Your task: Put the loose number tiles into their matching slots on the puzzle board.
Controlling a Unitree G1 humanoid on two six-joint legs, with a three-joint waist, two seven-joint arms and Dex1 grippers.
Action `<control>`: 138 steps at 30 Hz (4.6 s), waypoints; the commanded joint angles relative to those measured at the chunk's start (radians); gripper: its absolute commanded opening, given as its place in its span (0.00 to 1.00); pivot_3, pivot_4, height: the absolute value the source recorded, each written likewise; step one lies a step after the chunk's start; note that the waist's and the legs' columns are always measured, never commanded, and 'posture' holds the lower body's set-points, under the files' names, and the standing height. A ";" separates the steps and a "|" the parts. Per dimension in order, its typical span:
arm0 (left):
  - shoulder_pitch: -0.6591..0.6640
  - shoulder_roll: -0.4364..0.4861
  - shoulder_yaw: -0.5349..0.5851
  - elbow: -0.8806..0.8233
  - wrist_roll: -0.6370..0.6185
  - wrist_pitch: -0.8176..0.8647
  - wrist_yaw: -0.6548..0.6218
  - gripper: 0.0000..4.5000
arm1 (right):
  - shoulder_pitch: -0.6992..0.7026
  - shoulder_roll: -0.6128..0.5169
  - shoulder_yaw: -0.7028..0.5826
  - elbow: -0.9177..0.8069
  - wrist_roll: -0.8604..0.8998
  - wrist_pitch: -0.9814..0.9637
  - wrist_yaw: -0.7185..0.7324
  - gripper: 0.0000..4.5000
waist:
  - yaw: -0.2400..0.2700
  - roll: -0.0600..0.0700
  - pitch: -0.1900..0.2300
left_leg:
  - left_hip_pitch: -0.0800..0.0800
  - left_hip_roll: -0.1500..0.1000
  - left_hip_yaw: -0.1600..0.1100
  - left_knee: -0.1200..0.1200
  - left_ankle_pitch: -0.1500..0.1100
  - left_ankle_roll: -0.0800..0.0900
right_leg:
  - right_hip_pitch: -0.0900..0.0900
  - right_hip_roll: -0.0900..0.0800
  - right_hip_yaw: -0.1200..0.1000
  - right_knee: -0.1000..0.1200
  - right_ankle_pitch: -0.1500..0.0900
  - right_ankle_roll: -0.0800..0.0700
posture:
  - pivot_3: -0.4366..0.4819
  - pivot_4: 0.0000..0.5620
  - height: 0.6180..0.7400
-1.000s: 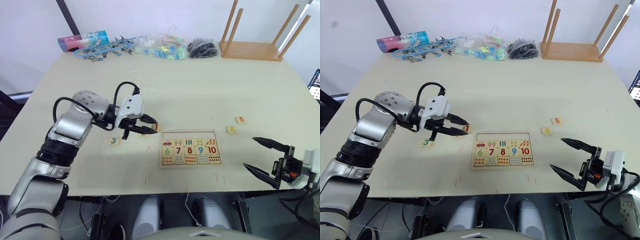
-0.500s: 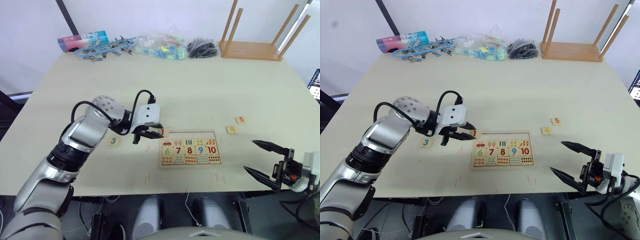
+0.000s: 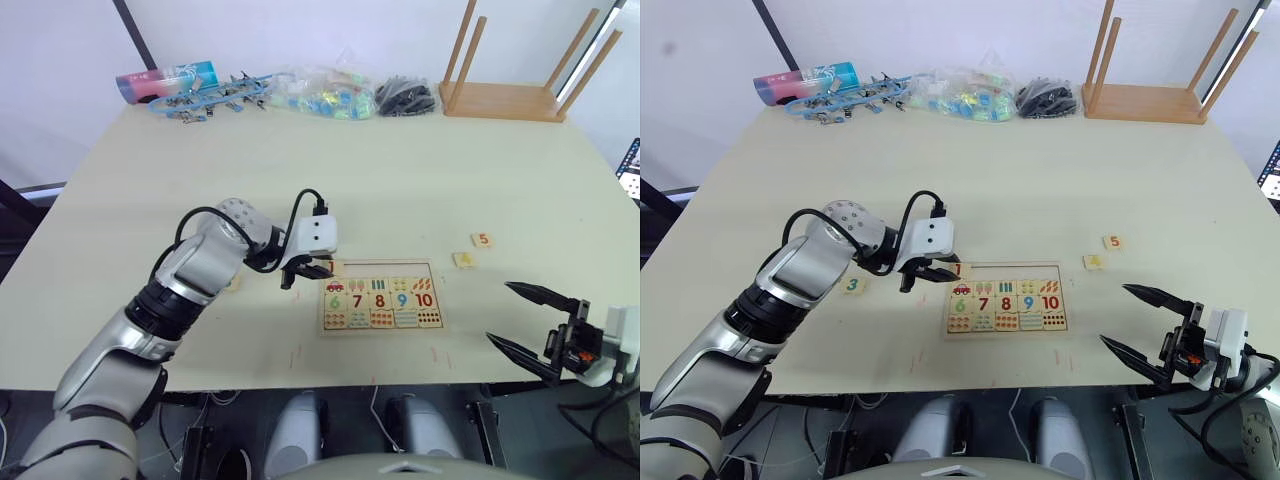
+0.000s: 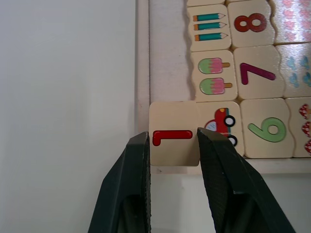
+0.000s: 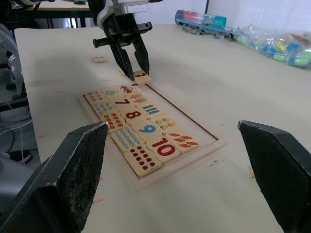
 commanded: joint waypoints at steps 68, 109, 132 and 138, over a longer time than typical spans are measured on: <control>-0.177 -0.041 0.059 0.183 -0.025 -0.069 -0.170 0.63 | 0.015 0.013 -0.020 -0.015 -0.014 -0.061 -0.018 1.00 | 0.000 0.000 0.000 | 0.000 0.000 -0.004 0.000 0.000 0.000 | 0.000 0.000 0.000 0.000 0.000 0.000 | 0.48 0.27 0.98; -0.257 -0.235 0.106 0.879 0.047 -0.829 -0.203 0.01 | 0.025 0.022 -0.032 -0.021 -0.014 -0.070 -0.029 1.00 | -0.001 0.000 0.000 | -0.001 0.000 0.001 0.001 0.000 0.000 | 0.000 0.000 0.000 0.000 0.000 0.000 | 0.48 0.27 0.98; -0.216 -0.227 0.115 0.819 0.028 -0.821 -0.254 0.01 | 0.020 0.017 -0.036 -0.008 -0.017 -0.070 -0.028 1.00 | -0.001 0.000 0.000 | -0.001 0.000 0.000 0.001 0.000 0.000 | 0.000 0.000 0.000 0.000 0.000 0.000 | 0.48 0.27 0.98; -0.208 -0.225 0.118 0.806 0.028 -0.820 -0.255 0.01 | 0.019 0.014 -0.039 -0.004 -0.016 -0.069 -0.025 1.00 | -0.001 0.000 0.000 | -0.001 0.000 0.000 0.001 0.000 0.000 | 0.000 0.000 0.000 0.000 0.000 0.000 | 0.48 0.27 0.98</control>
